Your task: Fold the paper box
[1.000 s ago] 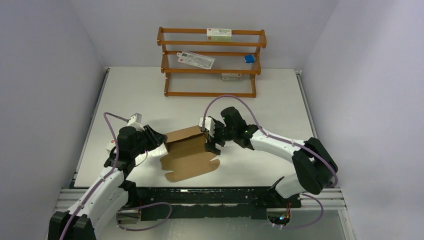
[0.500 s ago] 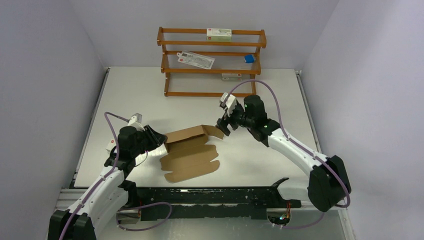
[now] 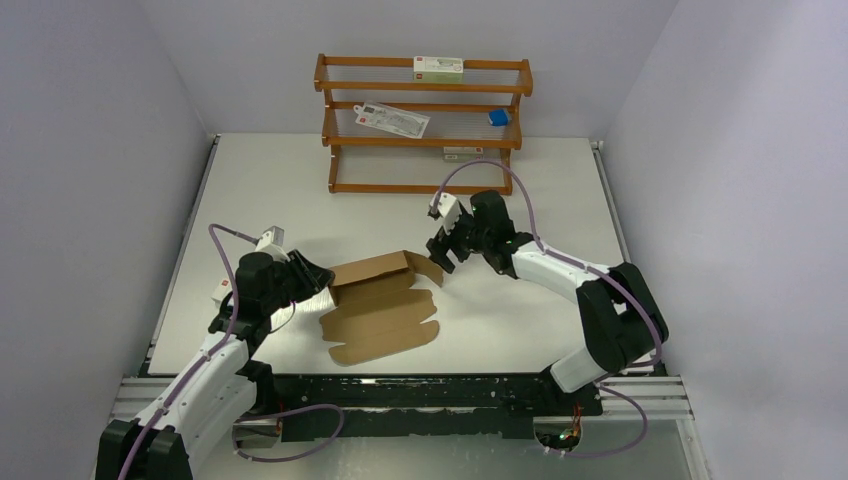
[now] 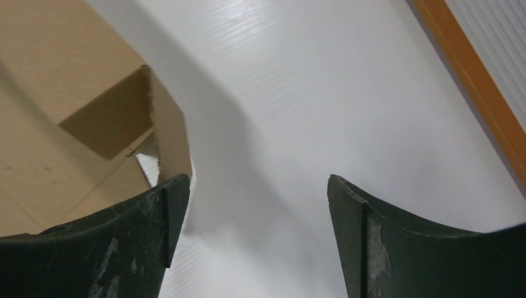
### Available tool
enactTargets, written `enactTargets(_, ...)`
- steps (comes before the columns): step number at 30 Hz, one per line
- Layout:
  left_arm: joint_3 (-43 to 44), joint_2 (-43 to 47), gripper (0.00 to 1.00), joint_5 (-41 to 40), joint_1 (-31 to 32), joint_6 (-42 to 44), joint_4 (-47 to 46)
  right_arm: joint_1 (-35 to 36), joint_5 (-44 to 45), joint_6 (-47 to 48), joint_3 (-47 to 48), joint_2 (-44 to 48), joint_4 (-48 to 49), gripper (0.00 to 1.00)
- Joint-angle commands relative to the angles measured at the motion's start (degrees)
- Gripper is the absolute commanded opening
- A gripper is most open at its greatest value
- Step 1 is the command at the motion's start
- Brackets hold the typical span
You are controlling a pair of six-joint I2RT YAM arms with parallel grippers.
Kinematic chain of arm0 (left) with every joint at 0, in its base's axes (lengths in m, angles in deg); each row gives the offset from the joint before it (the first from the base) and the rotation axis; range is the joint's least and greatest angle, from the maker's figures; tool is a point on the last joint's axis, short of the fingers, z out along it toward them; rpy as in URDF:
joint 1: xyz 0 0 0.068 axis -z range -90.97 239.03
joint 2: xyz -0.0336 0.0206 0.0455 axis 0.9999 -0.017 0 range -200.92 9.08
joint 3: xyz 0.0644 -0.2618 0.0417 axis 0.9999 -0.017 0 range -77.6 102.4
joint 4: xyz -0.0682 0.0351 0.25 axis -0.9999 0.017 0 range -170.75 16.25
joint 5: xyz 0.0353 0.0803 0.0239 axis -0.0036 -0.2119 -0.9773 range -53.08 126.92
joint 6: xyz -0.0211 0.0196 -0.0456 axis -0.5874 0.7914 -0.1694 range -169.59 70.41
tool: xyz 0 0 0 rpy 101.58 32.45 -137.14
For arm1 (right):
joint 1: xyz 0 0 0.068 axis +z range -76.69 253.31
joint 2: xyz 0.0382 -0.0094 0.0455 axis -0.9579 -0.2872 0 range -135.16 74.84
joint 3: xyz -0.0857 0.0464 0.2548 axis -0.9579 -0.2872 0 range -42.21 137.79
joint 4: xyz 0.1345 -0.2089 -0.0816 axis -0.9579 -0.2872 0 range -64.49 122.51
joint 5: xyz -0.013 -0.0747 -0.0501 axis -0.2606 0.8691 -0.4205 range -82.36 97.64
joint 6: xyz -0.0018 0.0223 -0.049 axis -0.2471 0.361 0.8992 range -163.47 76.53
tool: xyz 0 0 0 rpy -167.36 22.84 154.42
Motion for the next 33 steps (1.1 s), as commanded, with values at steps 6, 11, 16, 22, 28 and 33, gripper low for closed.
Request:
enactTargets(6, 0.8, -0.6, 0.37, 1.6, 0.4, -0.4, -1.8, 1.4, -12.9, 1.2, -4.9, 3.4, 2.7, 0.86)
enactTargets(11, 0.6, 0.0, 0.36, 1.9, 0.3, -0.9, -1.9, 2.4, -14.2, -0.6, -7.4, 4.2, 3.7, 0.86)
enactTargets(16, 0.5, 0.5, 0.36, 2.1, 0.4, -1.0, -1.6, 3.5, -16.6, -2.7, -10.2, 4.5, 8.8, 0.88)
enactTargets(22, 0.3, 0.6, 0.36, 2.8, 0.4, -1.0, -1.7, 5.8, -15.6, -4.2, -11.4, 3.6, 13.1, 0.9)
enactTargets(28, 0.3, 0.2, 0.36, 4.2, 0.3, -0.7, -1.9, 8.2, -13.0, -6.1, -11.2, 1.4, 17.5, 0.9)
enactTargets(33, 0.3, 0.1, 0.37, 5.4, 0.4, -0.4, -2.0, 10.4, -10.7, -6.9, -11.8, -0.5, 21.5, 0.83)
